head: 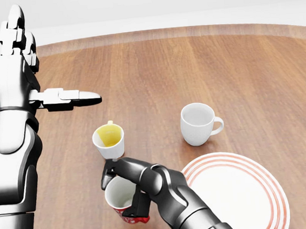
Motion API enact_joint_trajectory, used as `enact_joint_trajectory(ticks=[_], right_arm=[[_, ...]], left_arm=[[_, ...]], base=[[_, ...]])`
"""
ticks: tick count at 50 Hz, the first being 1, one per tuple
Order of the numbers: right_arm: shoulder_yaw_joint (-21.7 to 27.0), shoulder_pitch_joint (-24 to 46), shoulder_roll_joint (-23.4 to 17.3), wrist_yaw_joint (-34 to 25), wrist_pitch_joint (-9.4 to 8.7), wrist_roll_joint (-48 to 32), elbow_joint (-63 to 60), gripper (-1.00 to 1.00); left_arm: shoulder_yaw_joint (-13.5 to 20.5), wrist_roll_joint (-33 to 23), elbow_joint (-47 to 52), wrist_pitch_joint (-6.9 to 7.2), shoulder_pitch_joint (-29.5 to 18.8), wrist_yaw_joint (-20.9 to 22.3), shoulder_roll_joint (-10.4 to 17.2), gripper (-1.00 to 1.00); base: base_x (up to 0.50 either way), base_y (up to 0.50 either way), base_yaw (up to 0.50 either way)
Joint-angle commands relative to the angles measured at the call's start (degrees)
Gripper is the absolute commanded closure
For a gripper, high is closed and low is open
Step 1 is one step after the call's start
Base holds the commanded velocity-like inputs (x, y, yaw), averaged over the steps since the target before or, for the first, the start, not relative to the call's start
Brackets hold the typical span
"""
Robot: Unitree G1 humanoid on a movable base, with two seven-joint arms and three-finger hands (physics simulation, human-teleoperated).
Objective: Pick up the red mug and put it on the plate
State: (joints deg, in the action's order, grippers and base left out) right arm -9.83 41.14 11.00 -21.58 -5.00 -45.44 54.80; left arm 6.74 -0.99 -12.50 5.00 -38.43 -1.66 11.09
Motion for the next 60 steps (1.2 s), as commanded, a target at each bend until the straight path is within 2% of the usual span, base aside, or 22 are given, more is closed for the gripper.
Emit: enact_joint_trajectory(ticks=[1,10,20,60], right_arm=[[-0.6,-2.1,-0.2,-1.9,0.00,1.7,-11.9,1.00],[-1.0,-3.5,-0.6,-6.1,0.00,0.5,-20.7,1.00],[-0.6,-4.7,-1.6,-6.2,0.00,0.7,-21.8,1.00],[1.3,-10.8,-7.4,-13.5,0.00,2.1,-35.0,1.00]], left_arm=[[0.0,-0.1,0.0,0.00,0.1,0.0,-0.1,-1.00],[-0.1,-0.2,0.4,0.00,-0.1,0.1,-0.1,-1.00],[-0.2,-0.4,0.1,0.00,0.0,0.1,-0.3,-1.00],[-0.7,-1.1,1.4,0.00,0.1,0.2,-0.9,-1.00]], base=[[0.00,0.00,0.00],[0.00,0.00,0.00],[0.00,0.00,0.00],[0.00,0.00,0.00]])
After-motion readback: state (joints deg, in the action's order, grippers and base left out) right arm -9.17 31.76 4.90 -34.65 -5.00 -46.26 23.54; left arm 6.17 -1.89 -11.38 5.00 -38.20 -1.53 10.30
